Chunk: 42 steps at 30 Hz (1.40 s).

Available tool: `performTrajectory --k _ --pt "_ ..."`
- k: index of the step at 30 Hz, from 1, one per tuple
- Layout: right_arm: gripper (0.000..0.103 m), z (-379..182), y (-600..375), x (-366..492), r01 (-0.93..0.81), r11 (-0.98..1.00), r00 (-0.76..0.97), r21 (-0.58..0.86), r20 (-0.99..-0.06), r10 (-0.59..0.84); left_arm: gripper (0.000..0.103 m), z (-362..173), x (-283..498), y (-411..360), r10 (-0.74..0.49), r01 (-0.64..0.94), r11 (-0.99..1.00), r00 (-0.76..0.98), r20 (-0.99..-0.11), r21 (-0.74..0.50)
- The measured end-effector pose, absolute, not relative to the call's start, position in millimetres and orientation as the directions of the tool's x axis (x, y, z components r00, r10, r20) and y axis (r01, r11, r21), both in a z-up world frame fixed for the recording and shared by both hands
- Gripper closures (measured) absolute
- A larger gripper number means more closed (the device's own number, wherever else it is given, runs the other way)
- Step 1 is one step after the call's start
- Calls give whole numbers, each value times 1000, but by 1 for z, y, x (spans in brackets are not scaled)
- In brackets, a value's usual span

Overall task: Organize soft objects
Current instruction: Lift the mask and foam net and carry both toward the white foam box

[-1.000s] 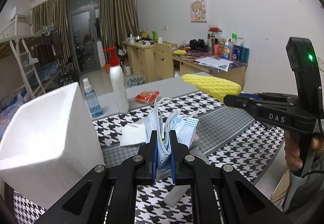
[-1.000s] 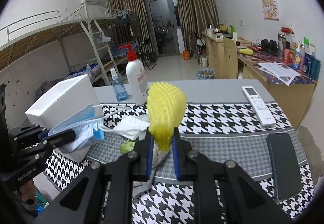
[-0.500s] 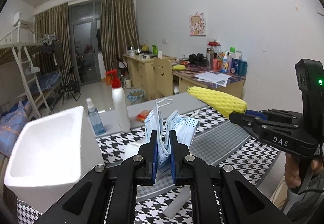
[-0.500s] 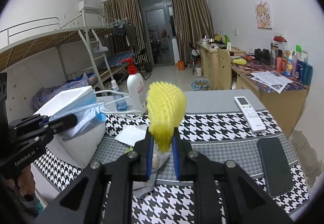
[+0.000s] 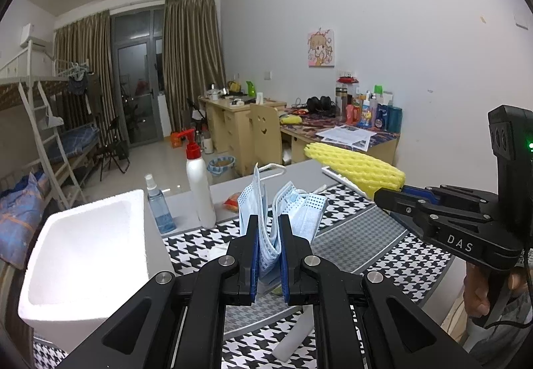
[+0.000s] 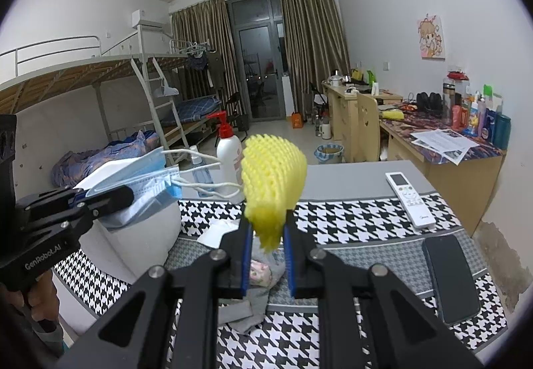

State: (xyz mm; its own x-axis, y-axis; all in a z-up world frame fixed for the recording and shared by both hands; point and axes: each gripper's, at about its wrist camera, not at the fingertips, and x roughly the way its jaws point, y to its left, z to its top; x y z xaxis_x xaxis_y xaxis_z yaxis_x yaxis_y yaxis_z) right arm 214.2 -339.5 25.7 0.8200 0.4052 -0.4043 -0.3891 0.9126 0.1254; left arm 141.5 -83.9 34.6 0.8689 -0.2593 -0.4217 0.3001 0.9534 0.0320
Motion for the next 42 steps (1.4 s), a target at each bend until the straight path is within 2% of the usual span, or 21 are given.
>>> performTrajectory --k 19,42 --pt "82 45 -307 211 -428 898 836 100 -335 435 92 51 134 -60 -236 278 958 903 -359 69" --pt "82 60 -267 215 -502 862 809 74 -312 498 92 70 132 -19 -153 176 983 944 -292 56"
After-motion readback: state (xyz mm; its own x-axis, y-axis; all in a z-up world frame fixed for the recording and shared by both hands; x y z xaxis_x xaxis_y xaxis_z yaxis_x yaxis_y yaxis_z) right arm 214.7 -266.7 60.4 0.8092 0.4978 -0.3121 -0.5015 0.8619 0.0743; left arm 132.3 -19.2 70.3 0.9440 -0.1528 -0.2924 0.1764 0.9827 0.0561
